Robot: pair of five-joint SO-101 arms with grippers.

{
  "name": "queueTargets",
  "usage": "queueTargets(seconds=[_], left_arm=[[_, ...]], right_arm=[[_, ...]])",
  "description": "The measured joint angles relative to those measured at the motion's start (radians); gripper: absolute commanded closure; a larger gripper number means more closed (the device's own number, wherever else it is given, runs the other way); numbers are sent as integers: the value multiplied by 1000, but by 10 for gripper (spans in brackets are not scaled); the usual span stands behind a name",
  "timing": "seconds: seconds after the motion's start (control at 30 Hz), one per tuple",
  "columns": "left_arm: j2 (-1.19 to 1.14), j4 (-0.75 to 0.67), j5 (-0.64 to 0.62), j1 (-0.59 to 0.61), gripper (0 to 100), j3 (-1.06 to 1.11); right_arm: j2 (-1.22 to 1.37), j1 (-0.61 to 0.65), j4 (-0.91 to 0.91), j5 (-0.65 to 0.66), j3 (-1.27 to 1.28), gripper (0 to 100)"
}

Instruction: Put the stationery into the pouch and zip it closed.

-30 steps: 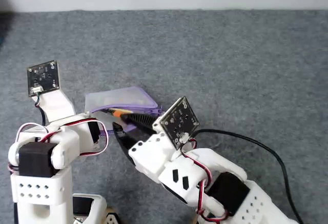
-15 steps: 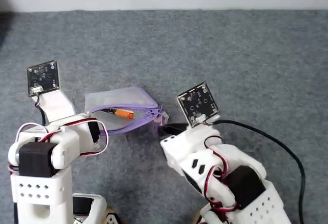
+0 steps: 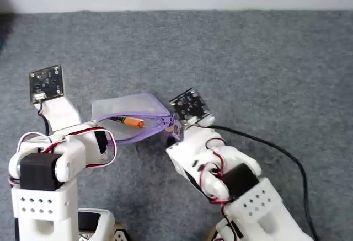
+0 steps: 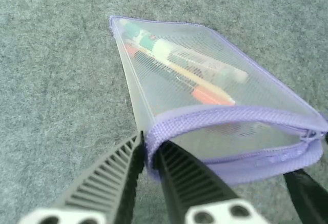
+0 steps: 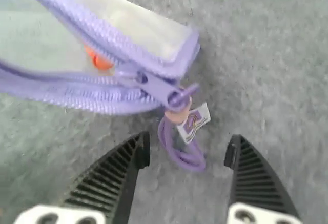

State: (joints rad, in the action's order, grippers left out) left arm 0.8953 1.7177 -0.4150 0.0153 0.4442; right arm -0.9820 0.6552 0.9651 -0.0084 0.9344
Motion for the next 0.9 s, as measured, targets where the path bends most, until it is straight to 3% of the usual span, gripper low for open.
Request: queueTargets(seconds=[0.37, 0.57, 0.8, 0.9], left_arm=[[0, 0, 0, 0, 988, 0], [0, 0, 0, 0, 988, 0], [0, 0, 0, 0, 988, 0], [0, 0, 0, 0, 988, 0]], right_arm=[[192, 0, -235, 32, 21, 768], [235, 0, -267, 35, 21, 769], [235, -29, -267, 55, 21, 939], [235, -28, -267, 77, 21, 951]])
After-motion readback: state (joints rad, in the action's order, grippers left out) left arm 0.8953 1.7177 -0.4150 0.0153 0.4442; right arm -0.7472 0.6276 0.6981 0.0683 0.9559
